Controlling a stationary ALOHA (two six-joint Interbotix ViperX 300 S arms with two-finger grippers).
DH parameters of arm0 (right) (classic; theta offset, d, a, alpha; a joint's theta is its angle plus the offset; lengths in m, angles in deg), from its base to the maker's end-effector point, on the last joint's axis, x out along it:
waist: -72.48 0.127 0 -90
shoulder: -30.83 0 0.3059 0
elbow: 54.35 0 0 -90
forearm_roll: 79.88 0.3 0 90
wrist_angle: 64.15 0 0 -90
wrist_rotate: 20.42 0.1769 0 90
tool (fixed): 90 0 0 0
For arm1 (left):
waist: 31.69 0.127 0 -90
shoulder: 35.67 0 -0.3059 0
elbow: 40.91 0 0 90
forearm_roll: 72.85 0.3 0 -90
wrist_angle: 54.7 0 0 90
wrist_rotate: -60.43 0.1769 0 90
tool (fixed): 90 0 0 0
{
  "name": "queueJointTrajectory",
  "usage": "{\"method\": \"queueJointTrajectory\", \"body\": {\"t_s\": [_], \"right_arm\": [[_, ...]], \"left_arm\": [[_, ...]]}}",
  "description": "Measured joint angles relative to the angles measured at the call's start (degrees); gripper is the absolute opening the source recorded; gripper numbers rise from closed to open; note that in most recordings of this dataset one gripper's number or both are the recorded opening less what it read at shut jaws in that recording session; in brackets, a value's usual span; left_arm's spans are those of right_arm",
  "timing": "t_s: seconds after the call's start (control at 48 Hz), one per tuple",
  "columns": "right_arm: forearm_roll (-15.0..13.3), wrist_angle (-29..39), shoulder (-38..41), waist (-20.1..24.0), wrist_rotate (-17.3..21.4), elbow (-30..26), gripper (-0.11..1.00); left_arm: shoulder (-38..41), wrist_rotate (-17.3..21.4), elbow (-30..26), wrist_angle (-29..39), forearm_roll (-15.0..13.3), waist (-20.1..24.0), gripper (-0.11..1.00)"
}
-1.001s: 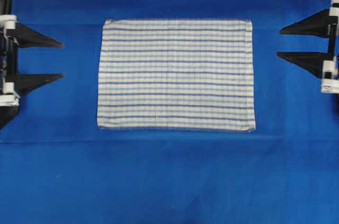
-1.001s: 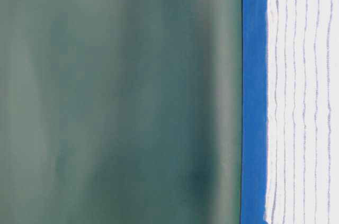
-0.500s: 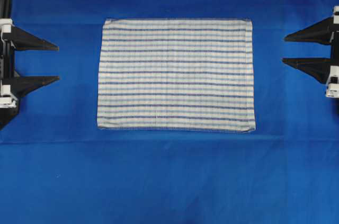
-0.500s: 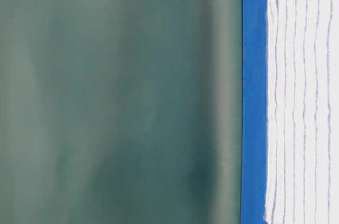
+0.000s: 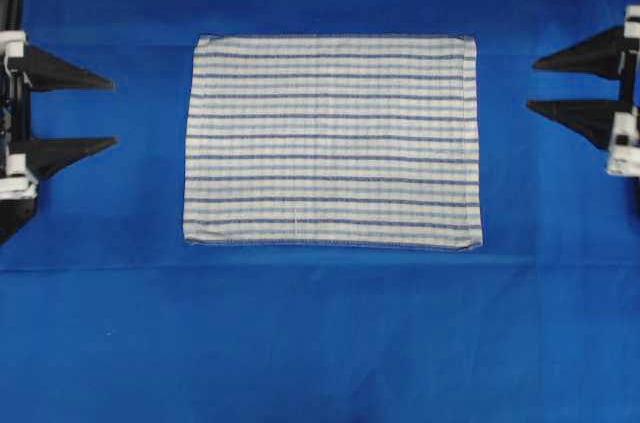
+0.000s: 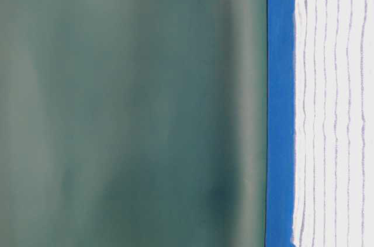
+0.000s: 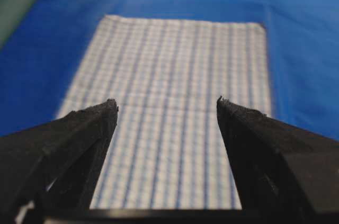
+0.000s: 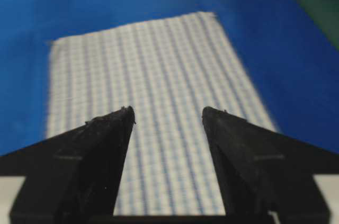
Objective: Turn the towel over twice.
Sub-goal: 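Open both grippers and retract them sideways from the towel, then move both grippers to the towel's far corners and pinch them again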
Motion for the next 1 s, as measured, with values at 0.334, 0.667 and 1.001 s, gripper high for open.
{"method": "queueJointTrajectory", "body": {"t_s": [0.334, 0.667, 1.001], "right_arm": [[0.26, 1.76, 18.63, -10.81, 0.09, -5.98, 0.63], [-0.44, 3.78, 36.91, -16.35, 0.00, -12.92, 0.63], [-1.05, 3.52, 48.08, -17.93, -0.53, -16.44, 0.63]], "left_arm": [[19.95, 0.35, -2.81, -8.53, 0.00, 12.57, 0.71], [40.78, 0.53, -7.12, -18.19, 0.00, 18.02, 0.72], [60.56, 0.70, -12.57, -26.98, -0.09, 21.97, 0.72]]}}
